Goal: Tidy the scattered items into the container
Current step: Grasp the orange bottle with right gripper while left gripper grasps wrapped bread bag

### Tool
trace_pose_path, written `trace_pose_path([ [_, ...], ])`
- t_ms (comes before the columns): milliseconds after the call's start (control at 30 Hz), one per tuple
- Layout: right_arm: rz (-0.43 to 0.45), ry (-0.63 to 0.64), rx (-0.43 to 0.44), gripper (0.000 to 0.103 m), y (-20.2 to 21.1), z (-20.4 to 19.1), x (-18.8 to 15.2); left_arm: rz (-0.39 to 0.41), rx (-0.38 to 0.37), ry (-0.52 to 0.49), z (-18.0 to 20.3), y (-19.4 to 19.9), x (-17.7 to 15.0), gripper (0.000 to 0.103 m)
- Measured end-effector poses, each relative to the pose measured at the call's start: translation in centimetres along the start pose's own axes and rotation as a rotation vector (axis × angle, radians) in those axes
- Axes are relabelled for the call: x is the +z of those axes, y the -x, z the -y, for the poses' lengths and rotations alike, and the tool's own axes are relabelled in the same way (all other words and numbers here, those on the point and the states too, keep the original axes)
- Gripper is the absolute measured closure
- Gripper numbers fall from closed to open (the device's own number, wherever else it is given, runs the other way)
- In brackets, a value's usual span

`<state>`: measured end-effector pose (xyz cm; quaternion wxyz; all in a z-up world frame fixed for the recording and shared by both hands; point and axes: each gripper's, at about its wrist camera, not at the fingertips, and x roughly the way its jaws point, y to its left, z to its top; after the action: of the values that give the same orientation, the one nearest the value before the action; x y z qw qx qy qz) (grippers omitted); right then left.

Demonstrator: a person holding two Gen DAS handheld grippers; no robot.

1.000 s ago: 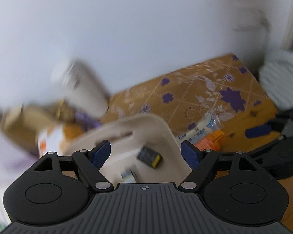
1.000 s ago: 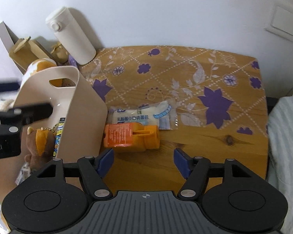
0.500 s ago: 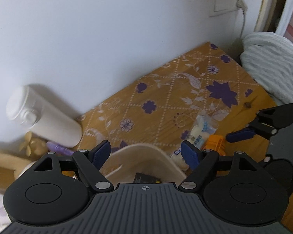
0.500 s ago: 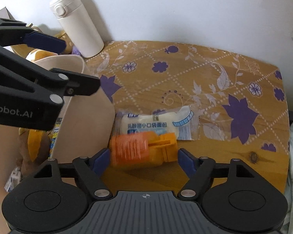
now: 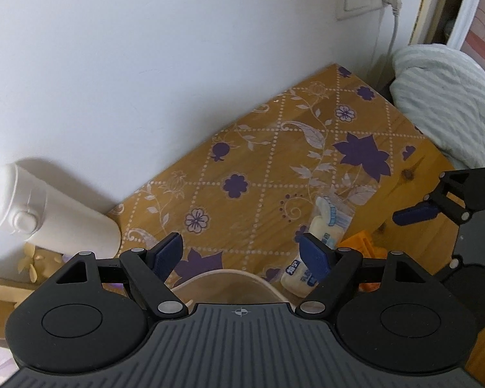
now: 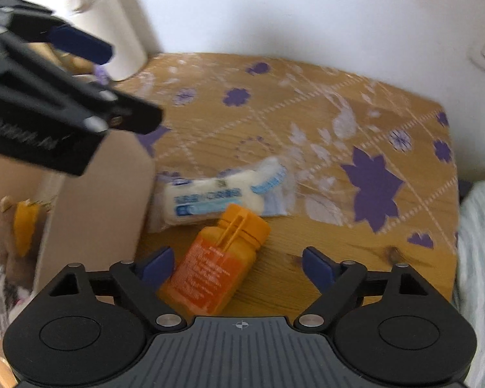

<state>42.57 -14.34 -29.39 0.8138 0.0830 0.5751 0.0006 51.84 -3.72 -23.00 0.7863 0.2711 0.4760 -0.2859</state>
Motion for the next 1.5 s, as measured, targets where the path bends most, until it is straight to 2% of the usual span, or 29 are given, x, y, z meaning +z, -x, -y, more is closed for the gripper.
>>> trace_pose_path([
  [133, -0.035, -0.041, 0.001, 0.023, -0.5, 0.3, -0.3, -0.014, -0.041, -0.058, 0.7, -0.4, 0.6, 0.022],
  [267, -0.069, -0.106, 0.0, 0.051, -0.7, 1.4, -0.9, -0.051, -0.08, -0.151, 2.2, -1.5, 1.5, 0.022],
  [467, -0.069, -0.223, -0.045, 0.065, 0.4, 5.0, -2.7, -0.12, -0.114, -0.308, 5.0, -4.0, 2.3, 0.022],
  [700, -0.092, -0.308, -0.064, 0.067, 1.1, 8.3, -4.8, -0.241, -0.165, -0.383, 7.1, -7.6, 2.2, 0.022],
  [800, -0.091, -0.315, -0.06, 0.064, 1.1, 8.6, -5.1, -0.278, -0.18, -0.381, 7.6, -8.7, 1.9, 0.022],
  [833, -0.088, -0.316, -0.059, 0.058, 1.1, 8.6, -5.1, -0.289, -0.184, -0.379, 7.6, -9.0, 1.8, 0.023],
  [900, -0.081, -0.314, -0.063, 0.057, 1.0, 8.6, -5.0, -0.309, -0.203, -0.361, 7.4, -9.5, 1.8, 0.028],
  [1033, -0.073, -0.311, -0.061, 0.056, 0.9, 8.6, -4.6, -0.372, -0.217, -0.321, 6.7, -10.2, 1.9, 0.028],
  [1167, -0.077, -0.304, -0.067, 0.06, 0.7, 8.6, -4.3, -0.469, -0.208, -0.336, 7.1, -11.4, 1.7, 0.035],
  [1367, -0.071, -0.31, -0.058, 0.068, 0.7, 8.6, -4.4, -0.486, -0.209, -0.335, 7.1, -11.6, 1.7, 0.034],
  [1400, -0.069, -0.314, -0.057, 0.069, 0.7, 8.7, -4.4, -0.476, -0.21, -0.338, 7.1, -11.4, 1.7, 0.038],
  [1467, -0.066, -0.32, -0.057, 0.069, 0.7, 8.7, -4.4, -0.43, -0.218, -0.342, 6.8, -10.8, 1.7, 0.056],
  [1500, -0.065, -0.322, -0.059, 0.069, 0.7, 8.7, -4.4, -0.412, -0.221, -0.327, 6.6, -10.5, 1.7, 0.069],
])
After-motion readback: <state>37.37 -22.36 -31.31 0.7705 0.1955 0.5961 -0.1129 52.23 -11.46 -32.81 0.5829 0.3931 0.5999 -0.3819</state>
